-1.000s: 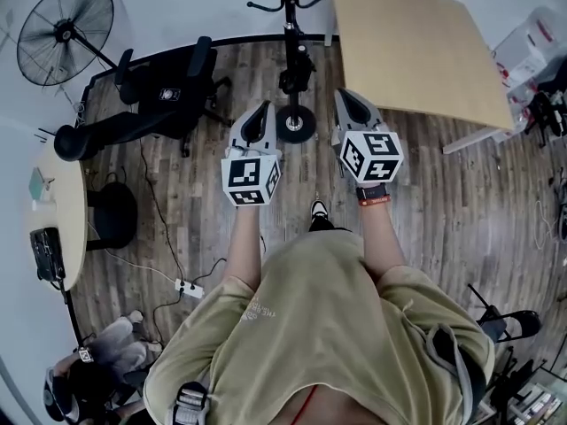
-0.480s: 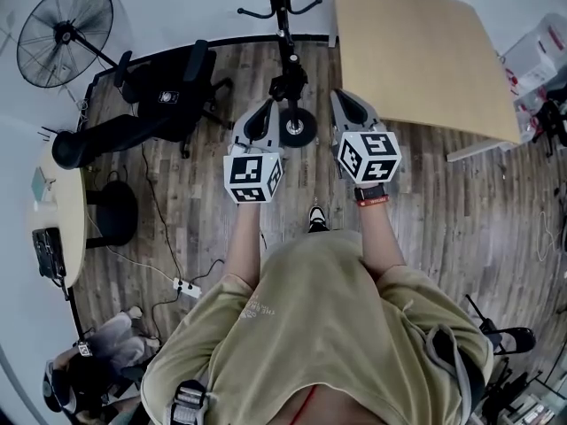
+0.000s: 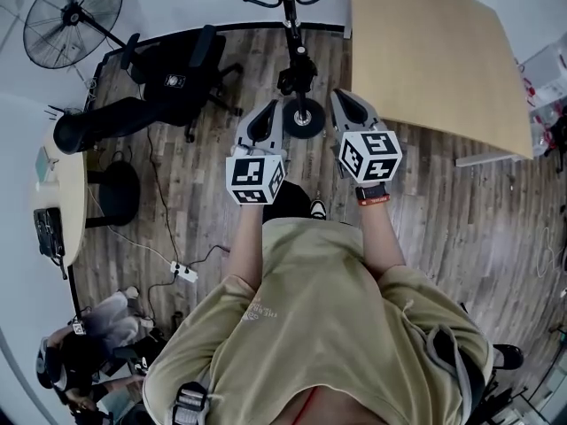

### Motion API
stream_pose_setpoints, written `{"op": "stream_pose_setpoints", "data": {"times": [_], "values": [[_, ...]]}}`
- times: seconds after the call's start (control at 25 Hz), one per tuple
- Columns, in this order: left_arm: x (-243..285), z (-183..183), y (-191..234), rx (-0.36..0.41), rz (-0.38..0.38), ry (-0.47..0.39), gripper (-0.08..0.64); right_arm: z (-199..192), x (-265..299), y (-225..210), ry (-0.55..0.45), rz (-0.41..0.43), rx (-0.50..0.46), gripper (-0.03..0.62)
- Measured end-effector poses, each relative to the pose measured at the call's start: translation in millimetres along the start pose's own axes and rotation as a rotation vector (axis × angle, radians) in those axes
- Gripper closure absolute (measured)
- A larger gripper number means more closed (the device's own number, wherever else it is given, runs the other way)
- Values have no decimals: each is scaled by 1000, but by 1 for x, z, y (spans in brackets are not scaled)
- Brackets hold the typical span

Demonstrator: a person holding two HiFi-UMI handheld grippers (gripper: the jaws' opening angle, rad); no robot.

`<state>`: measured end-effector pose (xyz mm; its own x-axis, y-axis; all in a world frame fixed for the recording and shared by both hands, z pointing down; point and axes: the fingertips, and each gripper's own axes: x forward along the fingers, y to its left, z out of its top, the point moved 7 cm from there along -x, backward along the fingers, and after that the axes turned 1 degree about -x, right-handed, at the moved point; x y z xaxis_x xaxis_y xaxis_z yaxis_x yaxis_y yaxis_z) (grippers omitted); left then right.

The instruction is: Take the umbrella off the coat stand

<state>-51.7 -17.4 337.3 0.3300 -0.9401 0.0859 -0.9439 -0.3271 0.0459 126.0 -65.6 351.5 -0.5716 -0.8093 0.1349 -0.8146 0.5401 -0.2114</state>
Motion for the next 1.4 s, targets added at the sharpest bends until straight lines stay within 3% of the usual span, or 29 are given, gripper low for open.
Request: {"op": "stream_pose_setpoints", "data": {"times": [0.68,1.4], "values": [[60,-27,59,-62,-43,14,537,-27,80,-17,93,41,-26,569],[102,-72,80,-71,-119,83,537,-91,130,-25,179,78,47,558]]}}
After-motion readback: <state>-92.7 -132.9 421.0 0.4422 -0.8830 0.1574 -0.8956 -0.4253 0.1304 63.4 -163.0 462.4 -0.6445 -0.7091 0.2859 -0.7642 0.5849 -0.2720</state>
